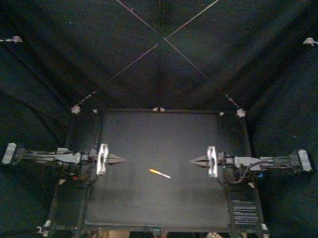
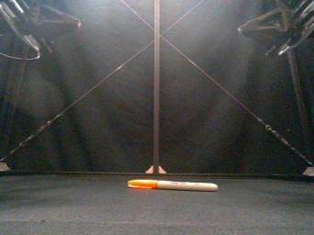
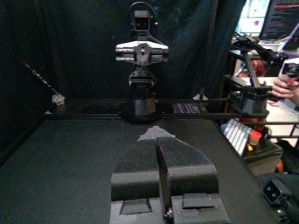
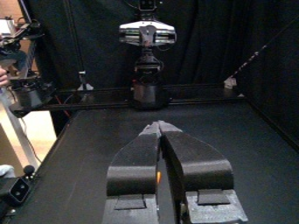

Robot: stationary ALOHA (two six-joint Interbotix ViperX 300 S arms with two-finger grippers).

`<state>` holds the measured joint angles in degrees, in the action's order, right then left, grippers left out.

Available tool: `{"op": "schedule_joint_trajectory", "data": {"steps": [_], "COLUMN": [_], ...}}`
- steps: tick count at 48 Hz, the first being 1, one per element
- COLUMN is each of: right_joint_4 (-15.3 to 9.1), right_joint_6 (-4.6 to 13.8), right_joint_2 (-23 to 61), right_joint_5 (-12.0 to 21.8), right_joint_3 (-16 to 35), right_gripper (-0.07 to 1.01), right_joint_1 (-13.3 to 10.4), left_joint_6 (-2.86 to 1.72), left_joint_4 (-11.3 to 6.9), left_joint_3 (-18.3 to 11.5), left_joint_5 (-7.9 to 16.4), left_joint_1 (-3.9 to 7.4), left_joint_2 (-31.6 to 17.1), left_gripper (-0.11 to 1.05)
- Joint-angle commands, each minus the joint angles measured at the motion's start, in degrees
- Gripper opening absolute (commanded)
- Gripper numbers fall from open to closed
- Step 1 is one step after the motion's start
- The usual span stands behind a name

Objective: Uncap the pen

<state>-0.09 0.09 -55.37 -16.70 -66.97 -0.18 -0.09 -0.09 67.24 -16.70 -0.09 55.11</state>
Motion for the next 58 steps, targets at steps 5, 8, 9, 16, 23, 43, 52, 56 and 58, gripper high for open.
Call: {"op": "schedule_joint_trajectory", "data": {"steps": [5,8,9,16,23,43,52,56,58], "right_joint_4": [0.9,2.3,3.1,8.1,8.6,2.8,2.0,2.1,2.1], "right_joint_6": [1.32,1.76,1.85,1.93,1.76,1.67,1.85,1.85,1.85], "right_joint_2": [7.0,12.1,14.2,27.3,40.1,60.6,62.8,63.5,64.0], "right_joint_5": [-0.4,-0.4,-0.3,0.6,5.8,18.4,20.5,20.7,20.7], "right_joint_3": [0.5,1.5,1.9,6.0,11.2,26.7,28.4,28.5,28.6], "right_gripper": [0.03,0.07,0.09,0.27,0.67,0.89,0.89,0.86,0.82], "right_joint_1": [0.0,-0.2,-0.2,0.3,0.4,0.4,0.6,0.9,1.0], "left_joint_6": [0.35,0.26,0.26,0.35,-0.18,0.00,0.00,0.09,0.09], "left_joint_4": [0.09,-0.09,0.00,-0.09,-2.20,-4.04,-3.87,-3.87,-3.96], "left_joint_3": [0.3,0.1,0.0,-1.1,-3.0,-7.5,-9.5,-9.7,-9.7], "left_joint_5": [-8.7,-11.2,-12.3,-15.5,-14.8,-9.2,-4.0,-4.0,-4.0], "left_joint_1": [0.79,0.97,0.97,2.02,3.25,3.52,3.52,3.60,3.60], "left_joint_2": [-8.3,-12.7,-14.7,-23.2,-30.0,-40.5,-43.1,-43.4,-43.5], "left_gripper": [0.01,0.03,0.04,0.10,0.23,0.63,0.67,0.67,0.67]}}
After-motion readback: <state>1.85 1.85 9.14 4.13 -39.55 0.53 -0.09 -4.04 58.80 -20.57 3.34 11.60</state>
